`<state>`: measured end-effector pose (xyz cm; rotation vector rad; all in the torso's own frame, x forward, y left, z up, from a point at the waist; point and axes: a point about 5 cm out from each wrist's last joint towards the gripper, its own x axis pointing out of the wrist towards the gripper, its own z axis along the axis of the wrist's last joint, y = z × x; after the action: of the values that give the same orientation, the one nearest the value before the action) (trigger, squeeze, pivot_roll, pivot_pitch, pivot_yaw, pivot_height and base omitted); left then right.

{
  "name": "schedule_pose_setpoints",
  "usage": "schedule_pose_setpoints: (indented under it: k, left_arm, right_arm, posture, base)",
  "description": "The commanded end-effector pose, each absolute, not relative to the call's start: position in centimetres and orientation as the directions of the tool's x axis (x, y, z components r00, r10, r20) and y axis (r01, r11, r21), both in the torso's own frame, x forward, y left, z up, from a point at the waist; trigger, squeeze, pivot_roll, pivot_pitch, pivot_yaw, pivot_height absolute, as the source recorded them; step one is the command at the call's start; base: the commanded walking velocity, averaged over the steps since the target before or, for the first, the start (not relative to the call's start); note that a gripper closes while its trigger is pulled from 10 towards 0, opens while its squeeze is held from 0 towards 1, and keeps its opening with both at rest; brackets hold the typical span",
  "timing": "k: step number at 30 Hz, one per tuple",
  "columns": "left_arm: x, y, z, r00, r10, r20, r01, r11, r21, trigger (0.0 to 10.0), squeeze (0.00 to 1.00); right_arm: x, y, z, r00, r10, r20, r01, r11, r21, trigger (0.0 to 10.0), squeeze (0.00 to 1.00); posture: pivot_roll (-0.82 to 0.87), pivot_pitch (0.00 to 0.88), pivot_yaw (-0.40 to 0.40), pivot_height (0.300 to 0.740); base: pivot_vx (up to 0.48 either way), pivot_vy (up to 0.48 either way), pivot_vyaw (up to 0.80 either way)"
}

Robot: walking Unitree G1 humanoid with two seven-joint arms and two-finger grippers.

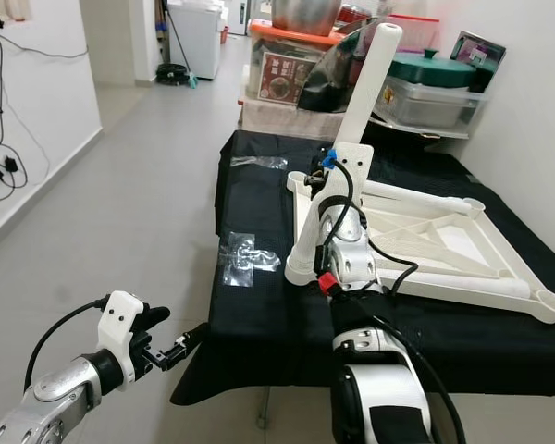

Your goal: Building children table

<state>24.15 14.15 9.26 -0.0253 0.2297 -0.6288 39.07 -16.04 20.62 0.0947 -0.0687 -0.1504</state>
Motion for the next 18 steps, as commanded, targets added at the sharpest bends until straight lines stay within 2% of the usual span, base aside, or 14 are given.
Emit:
schedule_pose_setpoints:
  k: [1, 18]
  left_arm:
    - [24.0, 13.7, 9.0, 0.780, -0.592, -0.204, 0.586, 0.805, -0.096, 10.0, 0.00]
    - [24.0, 13.4, 8.9, 0.786, -0.586, -0.198, 0.578, 0.810, -0.103, 10.0, 0.00]
  right_arm:
    - [38.0, -16.6, 14.6, 0.961, -0.189, -0.203, 0.204, 0.977, 0.057, 0.0, 0.00]
    - [38.8, -15.0, 14.8, 0.956, -0.176, -0.236, 0.171, 0.984, -0.040, 0.0, 0.00]
  posture:
    - [0.00, 0.000, -0.111, 0.740]
    - [0.00, 0.000, -0.130, 0.740]
  base:
    - [0.000, 0.000, 0.00]
    - [0.000, 0.000, 0.00]
